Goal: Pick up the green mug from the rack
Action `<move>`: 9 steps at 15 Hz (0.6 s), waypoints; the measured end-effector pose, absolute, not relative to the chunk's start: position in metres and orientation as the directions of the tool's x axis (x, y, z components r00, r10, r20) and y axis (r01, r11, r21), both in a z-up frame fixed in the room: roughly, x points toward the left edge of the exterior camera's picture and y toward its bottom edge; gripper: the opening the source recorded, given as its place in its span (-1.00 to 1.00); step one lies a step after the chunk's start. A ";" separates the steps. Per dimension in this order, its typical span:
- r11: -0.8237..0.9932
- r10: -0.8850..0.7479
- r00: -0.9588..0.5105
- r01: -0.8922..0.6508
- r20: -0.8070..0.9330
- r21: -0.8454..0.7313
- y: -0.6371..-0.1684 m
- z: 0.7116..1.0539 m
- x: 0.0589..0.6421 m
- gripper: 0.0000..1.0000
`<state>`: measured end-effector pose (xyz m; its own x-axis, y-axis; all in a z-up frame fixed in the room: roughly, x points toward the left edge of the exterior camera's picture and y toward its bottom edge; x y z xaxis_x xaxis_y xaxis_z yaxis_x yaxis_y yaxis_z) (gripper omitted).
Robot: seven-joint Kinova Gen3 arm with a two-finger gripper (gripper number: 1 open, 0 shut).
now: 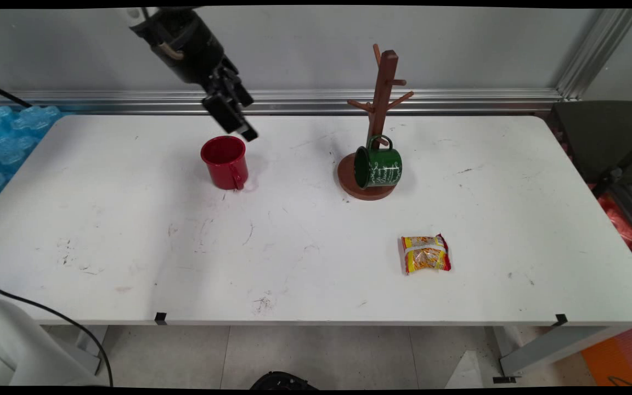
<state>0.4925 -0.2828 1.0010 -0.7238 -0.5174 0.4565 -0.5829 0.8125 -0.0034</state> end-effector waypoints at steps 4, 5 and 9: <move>0.768 -0.574 -0.636 -0.637 0.515 0.069 -0.286 0.990 0.477 1.00; 0.753 -0.591 -0.608 -0.652 0.530 0.091 -0.287 0.985 0.471 1.00; 0.698 -0.645 -0.510 -0.696 0.569 0.167 -0.296 0.963 0.448 1.00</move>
<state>0.4476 -0.2959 0.9631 -0.5104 -0.6449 0.5689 -0.6961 0.6983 0.1670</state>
